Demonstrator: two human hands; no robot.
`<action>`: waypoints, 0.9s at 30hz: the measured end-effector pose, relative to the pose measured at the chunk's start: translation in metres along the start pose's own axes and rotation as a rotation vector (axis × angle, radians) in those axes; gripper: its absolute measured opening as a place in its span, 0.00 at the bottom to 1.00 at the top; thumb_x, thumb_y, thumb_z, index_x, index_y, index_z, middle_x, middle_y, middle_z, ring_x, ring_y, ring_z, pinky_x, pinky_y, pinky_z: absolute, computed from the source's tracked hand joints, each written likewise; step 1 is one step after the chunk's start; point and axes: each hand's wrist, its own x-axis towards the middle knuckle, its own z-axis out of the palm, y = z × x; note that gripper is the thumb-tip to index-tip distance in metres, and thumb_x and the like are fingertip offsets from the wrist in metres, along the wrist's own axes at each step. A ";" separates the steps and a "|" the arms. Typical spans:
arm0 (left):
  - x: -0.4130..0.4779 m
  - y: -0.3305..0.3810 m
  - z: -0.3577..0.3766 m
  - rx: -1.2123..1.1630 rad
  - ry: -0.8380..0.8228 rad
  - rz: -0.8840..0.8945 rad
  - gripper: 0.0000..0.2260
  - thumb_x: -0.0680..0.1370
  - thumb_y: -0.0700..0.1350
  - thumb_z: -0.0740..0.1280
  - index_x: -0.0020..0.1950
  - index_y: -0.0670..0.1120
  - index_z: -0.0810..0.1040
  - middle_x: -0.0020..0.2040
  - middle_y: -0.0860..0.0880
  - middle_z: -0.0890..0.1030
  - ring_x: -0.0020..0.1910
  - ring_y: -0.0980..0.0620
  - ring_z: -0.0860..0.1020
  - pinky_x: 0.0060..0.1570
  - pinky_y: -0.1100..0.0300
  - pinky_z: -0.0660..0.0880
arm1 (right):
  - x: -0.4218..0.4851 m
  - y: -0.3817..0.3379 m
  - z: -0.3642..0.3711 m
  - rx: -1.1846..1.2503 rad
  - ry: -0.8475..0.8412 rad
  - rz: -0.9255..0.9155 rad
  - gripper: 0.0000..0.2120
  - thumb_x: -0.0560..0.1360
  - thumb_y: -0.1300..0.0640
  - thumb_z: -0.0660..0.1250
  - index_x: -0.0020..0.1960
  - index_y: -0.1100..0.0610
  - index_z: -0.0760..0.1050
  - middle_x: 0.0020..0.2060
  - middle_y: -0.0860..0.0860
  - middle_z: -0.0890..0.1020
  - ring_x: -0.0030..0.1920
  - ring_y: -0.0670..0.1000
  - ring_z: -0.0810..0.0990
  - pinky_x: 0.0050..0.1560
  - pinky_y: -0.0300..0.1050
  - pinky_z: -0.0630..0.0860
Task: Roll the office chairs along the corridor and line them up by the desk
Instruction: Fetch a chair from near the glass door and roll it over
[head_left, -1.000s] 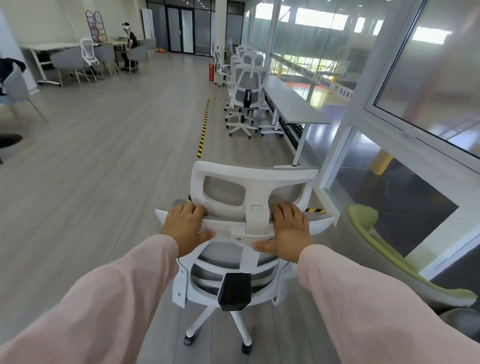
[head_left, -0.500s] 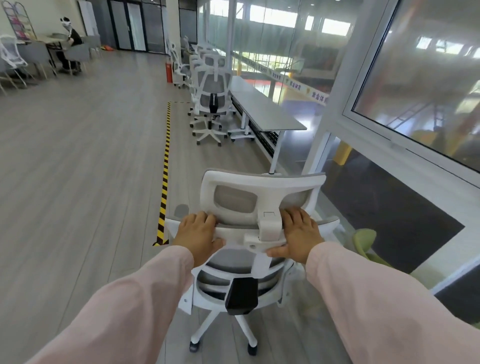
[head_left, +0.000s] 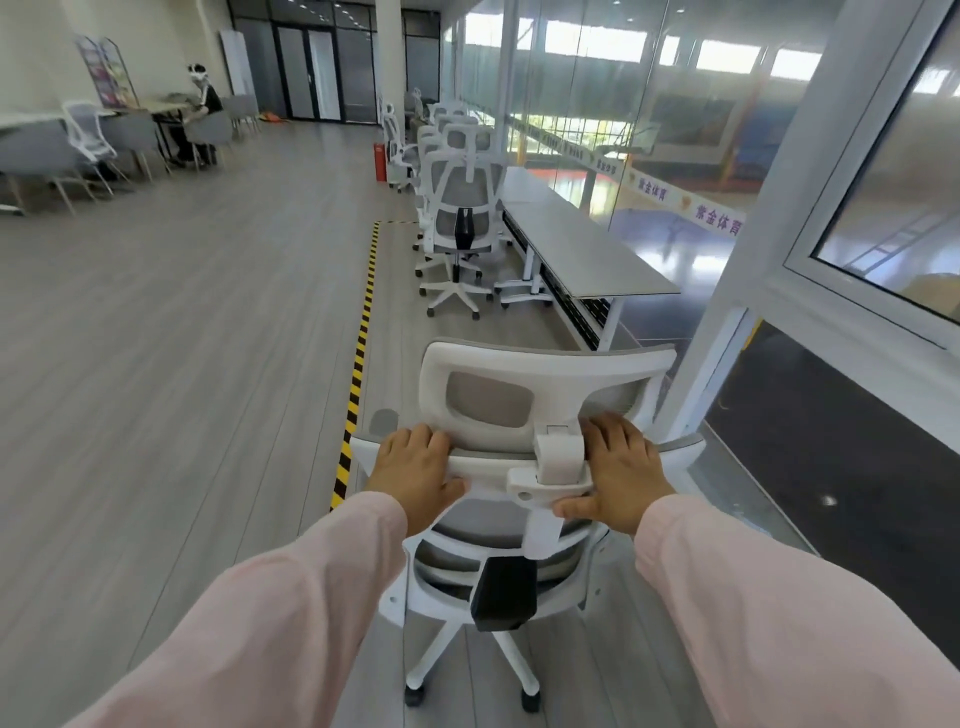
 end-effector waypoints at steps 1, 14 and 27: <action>0.020 -0.007 0.001 -0.002 -0.004 -0.009 0.18 0.75 0.57 0.63 0.61 0.50 0.68 0.58 0.50 0.72 0.59 0.49 0.68 0.66 0.52 0.61 | 0.023 0.002 0.000 -0.003 -0.002 -0.006 0.52 0.63 0.32 0.70 0.76 0.50 0.48 0.74 0.51 0.56 0.75 0.56 0.50 0.74 0.54 0.49; 0.260 -0.102 0.008 0.007 -0.013 -0.085 0.18 0.75 0.59 0.61 0.59 0.49 0.69 0.56 0.49 0.72 0.56 0.47 0.68 0.63 0.52 0.61 | 0.295 0.010 0.010 0.021 -0.005 -0.088 0.51 0.63 0.31 0.69 0.75 0.51 0.48 0.73 0.51 0.56 0.75 0.55 0.49 0.74 0.53 0.49; 0.533 -0.239 0.006 0.085 -0.057 -0.069 0.18 0.76 0.59 0.60 0.60 0.49 0.68 0.59 0.48 0.72 0.59 0.45 0.68 0.64 0.51 0.61 | 0.590 -0.011 0.026 0.094 0.024 -0.083 0.47 0.62 0.31 0.69 0.73 0.48 0.53 0.69 0.48 0.60 0.72 0.53 0.53 0.73 0.52 0.52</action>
